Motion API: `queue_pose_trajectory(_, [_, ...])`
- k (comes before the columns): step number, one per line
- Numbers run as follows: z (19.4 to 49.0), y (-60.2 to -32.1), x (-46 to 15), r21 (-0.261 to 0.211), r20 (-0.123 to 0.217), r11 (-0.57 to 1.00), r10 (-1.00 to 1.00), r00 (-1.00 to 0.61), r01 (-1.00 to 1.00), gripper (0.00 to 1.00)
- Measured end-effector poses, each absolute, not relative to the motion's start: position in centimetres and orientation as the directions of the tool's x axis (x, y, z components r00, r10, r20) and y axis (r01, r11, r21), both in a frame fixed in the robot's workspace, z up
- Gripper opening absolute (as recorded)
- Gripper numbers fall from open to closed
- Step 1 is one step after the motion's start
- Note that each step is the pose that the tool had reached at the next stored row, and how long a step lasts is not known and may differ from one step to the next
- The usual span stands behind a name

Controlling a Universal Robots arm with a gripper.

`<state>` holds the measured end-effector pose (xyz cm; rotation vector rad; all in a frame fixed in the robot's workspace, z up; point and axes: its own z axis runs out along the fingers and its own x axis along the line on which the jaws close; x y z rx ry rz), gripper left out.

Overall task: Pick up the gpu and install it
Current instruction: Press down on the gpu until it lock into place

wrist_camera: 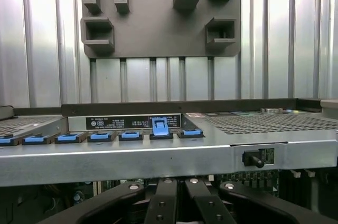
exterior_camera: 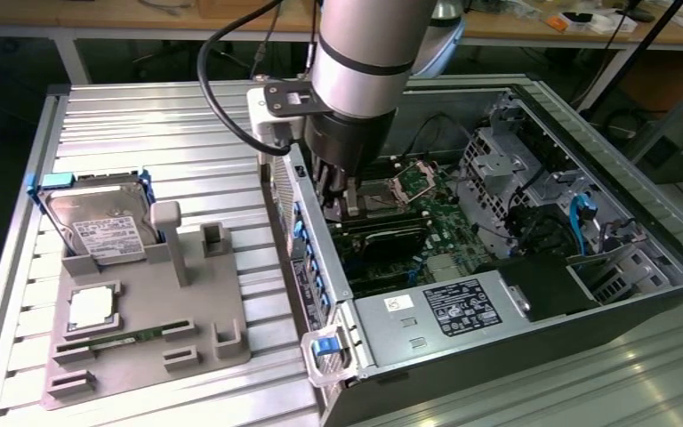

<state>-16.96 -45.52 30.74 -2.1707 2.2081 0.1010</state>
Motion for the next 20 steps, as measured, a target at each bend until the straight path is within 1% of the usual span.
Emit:
queue_pose_trajectory(6, [29.82,-45.52,-16.96,0.016,-0.078,0.018,-0.997,-0.019,-1.000,0.11])
queue_pose_trajectory(20, [30.63,-45.52,-16.56,0.050,-0.078,0.018,-0.997,-0.022,-0.999,0.11])
